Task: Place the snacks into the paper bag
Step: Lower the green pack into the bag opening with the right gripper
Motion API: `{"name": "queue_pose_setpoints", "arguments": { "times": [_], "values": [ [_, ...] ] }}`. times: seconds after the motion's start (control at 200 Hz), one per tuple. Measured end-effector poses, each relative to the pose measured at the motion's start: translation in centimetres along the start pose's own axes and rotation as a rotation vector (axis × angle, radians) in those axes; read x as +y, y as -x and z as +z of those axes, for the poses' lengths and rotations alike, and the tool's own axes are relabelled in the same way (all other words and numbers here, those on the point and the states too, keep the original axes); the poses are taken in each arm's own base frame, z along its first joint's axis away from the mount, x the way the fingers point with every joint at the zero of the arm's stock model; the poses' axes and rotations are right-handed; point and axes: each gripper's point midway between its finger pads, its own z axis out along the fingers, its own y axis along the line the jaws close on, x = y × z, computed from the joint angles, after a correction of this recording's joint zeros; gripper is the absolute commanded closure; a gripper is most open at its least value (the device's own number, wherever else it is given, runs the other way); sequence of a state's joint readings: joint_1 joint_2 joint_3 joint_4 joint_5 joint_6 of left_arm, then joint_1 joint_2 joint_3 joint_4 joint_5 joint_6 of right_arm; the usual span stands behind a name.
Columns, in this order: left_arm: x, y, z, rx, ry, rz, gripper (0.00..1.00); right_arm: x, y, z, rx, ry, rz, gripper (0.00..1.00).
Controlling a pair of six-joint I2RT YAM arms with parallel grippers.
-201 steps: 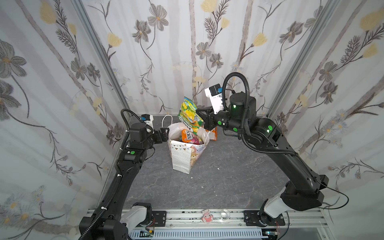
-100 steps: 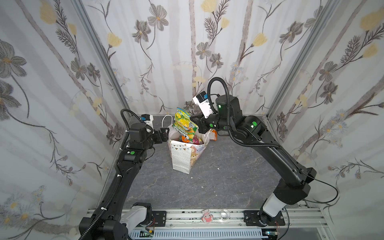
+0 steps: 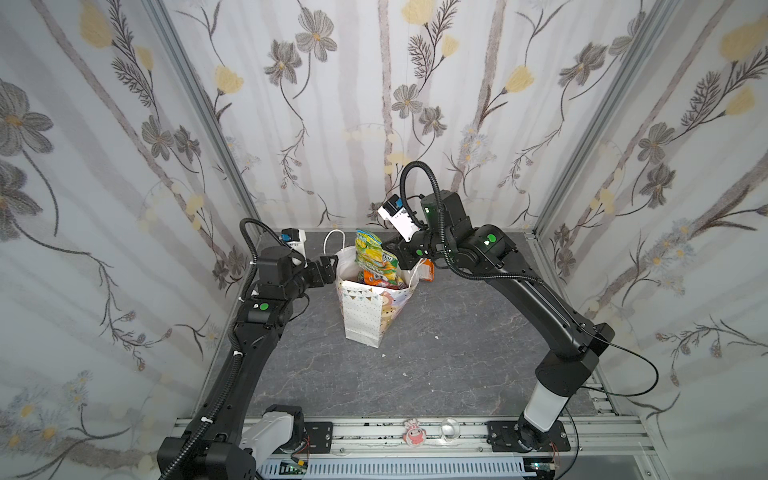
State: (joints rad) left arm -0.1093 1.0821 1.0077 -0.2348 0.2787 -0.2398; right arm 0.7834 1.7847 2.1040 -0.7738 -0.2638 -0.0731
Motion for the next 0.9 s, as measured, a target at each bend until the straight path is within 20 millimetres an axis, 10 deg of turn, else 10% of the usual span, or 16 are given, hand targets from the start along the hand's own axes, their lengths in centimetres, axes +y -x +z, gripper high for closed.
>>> {"name": "queue_pose_setpoints", "arguments": {
  "times": [0.659, 0.899],
  "values": [
    [0.2, 0.1, 0.0, -0.003, 0.006, -0.002, 0.12, -1.4, -6.2, 6.0, 0.172, 0.236, 0.132, 1.00],
    [0.3, 0.1, 0.0, -0.003, 0.008, -0.003, 0.12, -3.8, -6.4, 6.6, 0.201, 0.017, 0.124, 0.59]
  ]
}}
